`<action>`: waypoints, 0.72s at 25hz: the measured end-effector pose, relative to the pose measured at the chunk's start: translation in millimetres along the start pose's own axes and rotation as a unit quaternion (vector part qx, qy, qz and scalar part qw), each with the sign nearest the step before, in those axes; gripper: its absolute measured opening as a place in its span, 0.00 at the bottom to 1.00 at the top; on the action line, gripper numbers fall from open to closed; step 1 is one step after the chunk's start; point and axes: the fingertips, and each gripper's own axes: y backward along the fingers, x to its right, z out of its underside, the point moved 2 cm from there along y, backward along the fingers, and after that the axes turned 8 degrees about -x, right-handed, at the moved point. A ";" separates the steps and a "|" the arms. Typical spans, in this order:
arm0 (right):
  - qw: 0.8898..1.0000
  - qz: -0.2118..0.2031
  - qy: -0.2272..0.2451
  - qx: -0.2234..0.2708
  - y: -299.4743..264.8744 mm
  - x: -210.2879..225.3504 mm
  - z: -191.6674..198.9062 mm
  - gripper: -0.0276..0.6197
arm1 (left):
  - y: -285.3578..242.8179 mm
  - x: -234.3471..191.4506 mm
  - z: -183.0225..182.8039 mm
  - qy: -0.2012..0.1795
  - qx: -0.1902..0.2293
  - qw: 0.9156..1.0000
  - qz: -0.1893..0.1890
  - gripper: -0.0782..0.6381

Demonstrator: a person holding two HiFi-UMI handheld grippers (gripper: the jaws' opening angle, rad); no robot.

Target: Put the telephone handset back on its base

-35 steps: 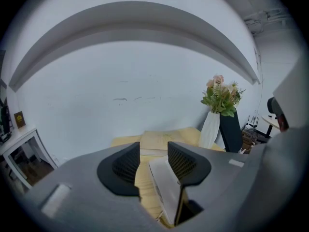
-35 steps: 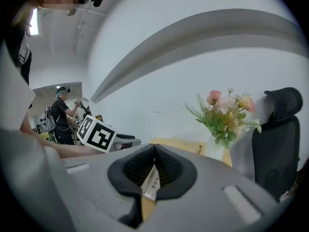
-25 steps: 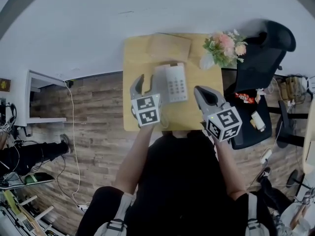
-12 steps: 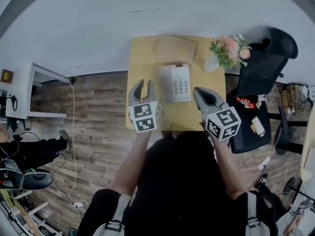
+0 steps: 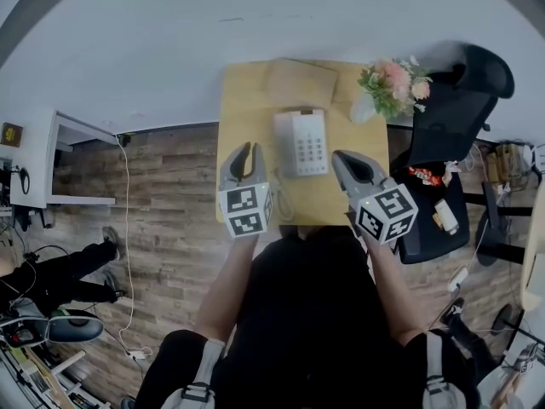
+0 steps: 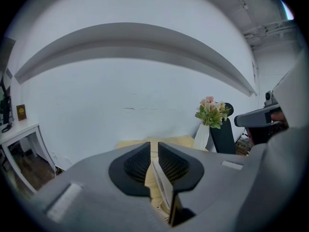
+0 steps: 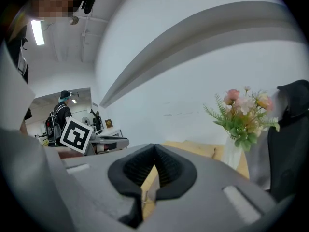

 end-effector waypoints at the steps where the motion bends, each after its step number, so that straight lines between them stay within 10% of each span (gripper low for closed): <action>1: 1.000 0.001 0.003 0.001 0.9 0.6 -0.3 0.05 | -0.1 1.7 -0.4 0.000 0.000 1.000 0.004 0.19; 18: 0.998 0.047 0.044 0.020 8.8 6.3 -8.0 0.05 | 0.0 17.7 -10.6 -0.010 0.009 0.999 0.047 0.12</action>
